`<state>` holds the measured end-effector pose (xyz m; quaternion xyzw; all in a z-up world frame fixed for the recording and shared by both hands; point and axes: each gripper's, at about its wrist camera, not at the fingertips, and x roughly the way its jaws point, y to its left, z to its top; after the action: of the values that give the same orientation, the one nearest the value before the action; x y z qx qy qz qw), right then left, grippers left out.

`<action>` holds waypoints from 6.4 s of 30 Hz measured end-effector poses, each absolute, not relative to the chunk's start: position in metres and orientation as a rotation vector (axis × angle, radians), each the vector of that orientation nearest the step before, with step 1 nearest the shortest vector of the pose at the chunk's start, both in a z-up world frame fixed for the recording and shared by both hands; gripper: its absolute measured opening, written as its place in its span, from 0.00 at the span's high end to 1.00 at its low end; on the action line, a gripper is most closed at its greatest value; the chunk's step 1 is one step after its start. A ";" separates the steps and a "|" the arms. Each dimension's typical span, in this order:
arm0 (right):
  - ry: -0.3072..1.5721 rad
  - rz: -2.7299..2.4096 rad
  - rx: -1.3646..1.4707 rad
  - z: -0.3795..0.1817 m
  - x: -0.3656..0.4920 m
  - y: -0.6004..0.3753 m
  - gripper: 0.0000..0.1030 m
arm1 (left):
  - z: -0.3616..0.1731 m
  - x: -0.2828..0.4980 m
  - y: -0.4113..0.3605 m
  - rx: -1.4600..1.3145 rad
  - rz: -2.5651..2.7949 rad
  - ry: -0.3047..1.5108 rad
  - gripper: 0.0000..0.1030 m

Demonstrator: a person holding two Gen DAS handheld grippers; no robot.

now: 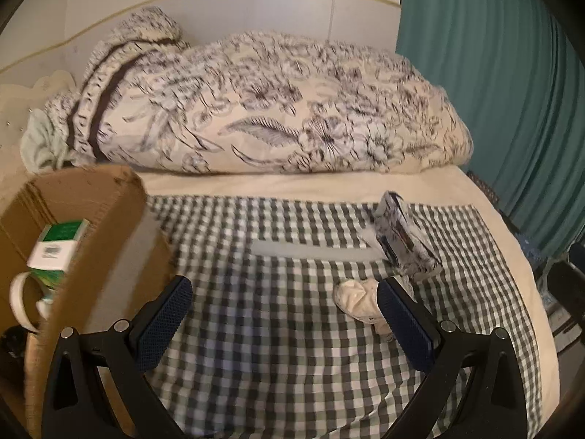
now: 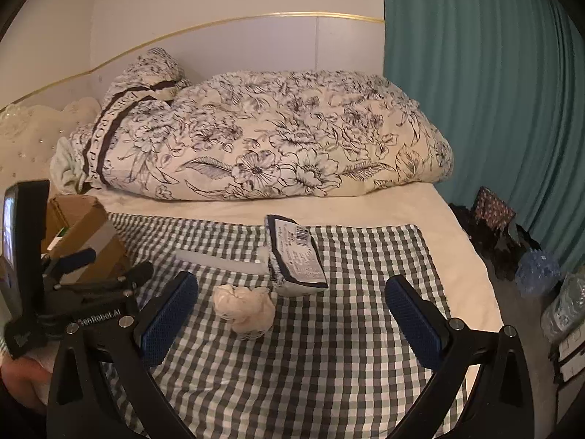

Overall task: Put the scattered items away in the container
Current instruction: 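Grasp the white lace cloth with the left tool while the right grasps the silver packet, then lift the cloth and silver packet and carry them over the cardboard box, then open both tools to drop the cloth and silver packet into the box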

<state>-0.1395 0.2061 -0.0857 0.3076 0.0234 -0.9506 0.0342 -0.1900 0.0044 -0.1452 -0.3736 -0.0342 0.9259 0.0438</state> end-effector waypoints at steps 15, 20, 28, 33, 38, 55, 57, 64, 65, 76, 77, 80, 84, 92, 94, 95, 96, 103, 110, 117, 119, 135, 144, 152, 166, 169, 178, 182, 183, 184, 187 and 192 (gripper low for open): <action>0.060 -2.851 1.130 -0.144 -0.211 0.218 0.16 | -0.207 -0.231 0.065 -1.274 2.612 0.002 0.00; 0.092 -2.807 1.211 -0.168 -0.233 0.215 0.20 | -0.223 -0.243 0.076 -1.302 2.575 -0.001 0.00; 0.136 -2.758 1.266 -0.188 -0.262 0.205 0.20 | -0.237 -0.256 0.084 -1.313 2.537 -0.046 0.00; 0.135 -2.723 1.309 -0.200 -0.277 0.198 0.31 | -0.246 -0.262 0.090 -1.315 2.492 -0.063 0.06; 0.133 -2.701 1.386 -0.214 -0.291 0.201 0.54 | -0.251 -0.266 0.097 -1.330 2.478 -0.017 0.21; 0.076 -2.772 1.356 -0.197 -0.270 0.223 0.89 | -0.238 -0.253 0.114 -1.299 2.424 0.032 0.84; 0.065 -2.784 1.347 -0.193 -0.264 0.227 0.89 | -0.234 -0.249 0.115 -1.291 2.430 0.039 0.86; 0.043 -2.826 1.318 -0.177 -0.242 0.239 0.89 | -0.218 -0.236 0.117 -1.251 2.445 0.071 0.86; 0.039 -2.833 1.314 -0.174 -0.239 0.241 0.89 | -0.215 -0.233 0.118 -1.246 2.447 0.072 0.86; -0.007 -2.886 1.284 -0.152 -0.204 0.262 0.89 | -0.187 -0.213 0.122 -1.189 2.478 0.101 0.86; -0.011 -2.893 1.278 -0.149 -0.201 0.263 0.89 | -0.184 -0.212 0.121 -1.184 2.482 0.099 0.86; -0.021 -2.911 1.261 -0.140 -0.193 0.268 0.89 | -0.176 -0.207 0.119 -1.165 2.497 0.099 0.86; -0.041 -2.934 1.225 -0.129 -0.183 0.271 0.89 | -0.164 -0.201 0.116 -1.142 2.513 0.098 0.86; -0.052 -2.960 1.159 -0.105 -0.161 0.270 0.89 | -0.135 -0.185 0.106 -1.077 2.563 0.090 0.86; -0.058 -2.966 1.141 -0.098 -0.155 0.269 0.89 | -0.127 -0.180 0.103 -1.061 2.575 0.090 0.86; -0.059 -2.970 1.131 -0.094 -0.152 0.268 0.89 | -0.123 -0.177 0.102 -1.051 2.581 0.090 0.86; -0.060 -2.972 1.123 -0.091 -0.149 0.267 0.89 | -0.118 -0.174 0.100 -1.040 2.587 0.089 0.86; -0.053 -2.991 1.048 -0.061 -0.126 0.258 0.89 | -0.089 -0.153 0.086 -0.978 2.630 0.092 0.86; -0.019 -3.004 0.977 -0.033 -0.101 0.239 0.89 | -0.059 -0.130 0.064 -0.905 2.683 0.069 0.86; 0.029 -3.012 0.902 -0.007 -0.077 0.217 0.89 | -0.034 -0.111 0.040 -0.851 2.735 0.040 0.86; 0.048 -3.014 0.874 -0.001 -0.071 0.209 0.89 | -0.028 -0.105 0.034 -0.841 2.748 0.041 0.86; 0.083 -2.964 0.735 0.032 -0.033 0.153 0.89 | 0.011 -0.060 -0.045 -0.767 2.887 -0.035 0.86; 0.082 -2.910 0.707 0.036 -0.025 0.122 0.89 | 0.020 -0.046 -0.081 -0.770 2.957 -0.038 0.86; 0.088 -2.837 0.688 0.035 -0.028 0.090 0.89 | 0.016 -0.043 -0.118 -0.800 3.021 -0.047 0.86; 0.109 -2.714 0.706 0.012 -0.051 0.014 0.89 | -0.011 -0.049 -0.195 -0.884 3.130 -0.090 0.86; 0.116 -2.687 0.712 0.007 -0.056 -0.004 0.89 | -0.021 -0.053 -0.210 -0.920 3.150 -0.085 0.86; 0.149 -2.607 0.743 -0.014 -0.072 -0.055 0.89 | -0.040 -0.061 -0.253 -0.977 3.179 -0.165 0.85; 0.163 -2.578 0.765 -0.026 -0.081 -0.074 0.89 | -0.050 -0.069 -0.265 -1.008 3.187 -0.165 0.85; 0.165 -2.572 0.770 -0.029 -0.083 -0.078 0.89 | -0.053 -0.071 -0.268 -1.012 3.189 -0.166 0.85; 0.169 -2.567 0.775 -0.032 -0.085 -0.082 0.89 | -0.055 -0.073 -0.270 -1.017 3.189 -0.169 0.85; 0.181 -2.545 0.802 -0.043 -0.094 -0.095 0.89 | -0.062 -0.081 -0.277 -1.031 3.175 -0.190 0.85; 0.202 -2.513 0.842 -0.063 -0.105 -0.112 0.89 | -0.074 -0.094 -0.278 -1.061 3.139 -0.191 0.85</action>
<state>-0.1055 -0.1123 -0.0630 0.3076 0.0736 -0.9179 0.2395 -0.0945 -0.2776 -0.0739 -0.3183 -0.0573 0.9421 -0.0885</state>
